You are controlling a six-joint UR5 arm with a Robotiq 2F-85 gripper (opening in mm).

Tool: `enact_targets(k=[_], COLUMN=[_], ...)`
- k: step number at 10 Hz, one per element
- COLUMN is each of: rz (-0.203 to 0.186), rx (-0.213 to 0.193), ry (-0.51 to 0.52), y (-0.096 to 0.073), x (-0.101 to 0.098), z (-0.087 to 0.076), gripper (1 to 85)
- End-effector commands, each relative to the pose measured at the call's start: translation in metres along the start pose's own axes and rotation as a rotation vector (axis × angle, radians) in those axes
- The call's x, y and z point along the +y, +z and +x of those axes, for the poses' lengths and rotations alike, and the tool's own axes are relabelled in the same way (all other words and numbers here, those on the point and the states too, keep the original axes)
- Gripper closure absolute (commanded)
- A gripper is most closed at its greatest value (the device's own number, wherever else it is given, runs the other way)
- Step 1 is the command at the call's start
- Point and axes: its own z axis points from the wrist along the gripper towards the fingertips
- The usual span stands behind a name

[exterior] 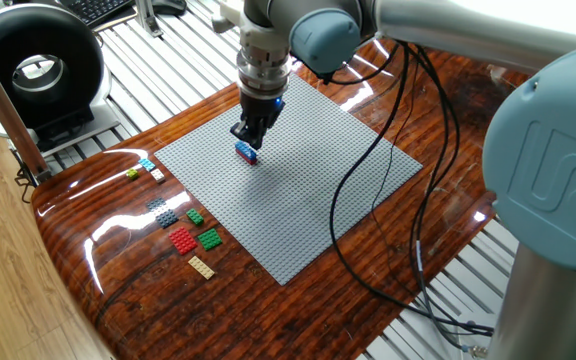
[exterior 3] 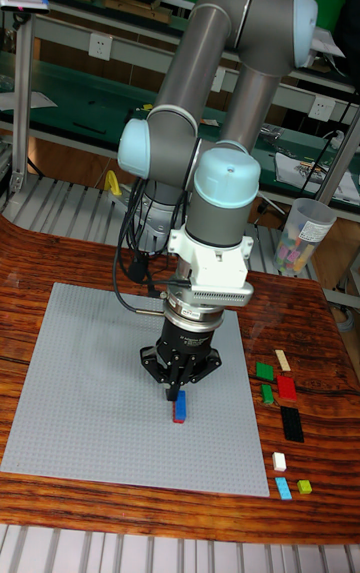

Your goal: Build with small Lego blocks

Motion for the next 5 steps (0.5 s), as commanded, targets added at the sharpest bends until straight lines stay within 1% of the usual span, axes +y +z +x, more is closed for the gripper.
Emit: enact_targets(k=[1,3,5], rz=[-0.01,-0.007,-0.01], rx=[-0.004,-0.003,-0.001], ry=[0.009,0.008,-0.004], y=[-0.0006,-0.0012,-0.0057], x=[0.0023,0.0008,-0.0036], z=[-0.0017,-0.0013,0.0005], gripper=[84.3,84.3,84.3])
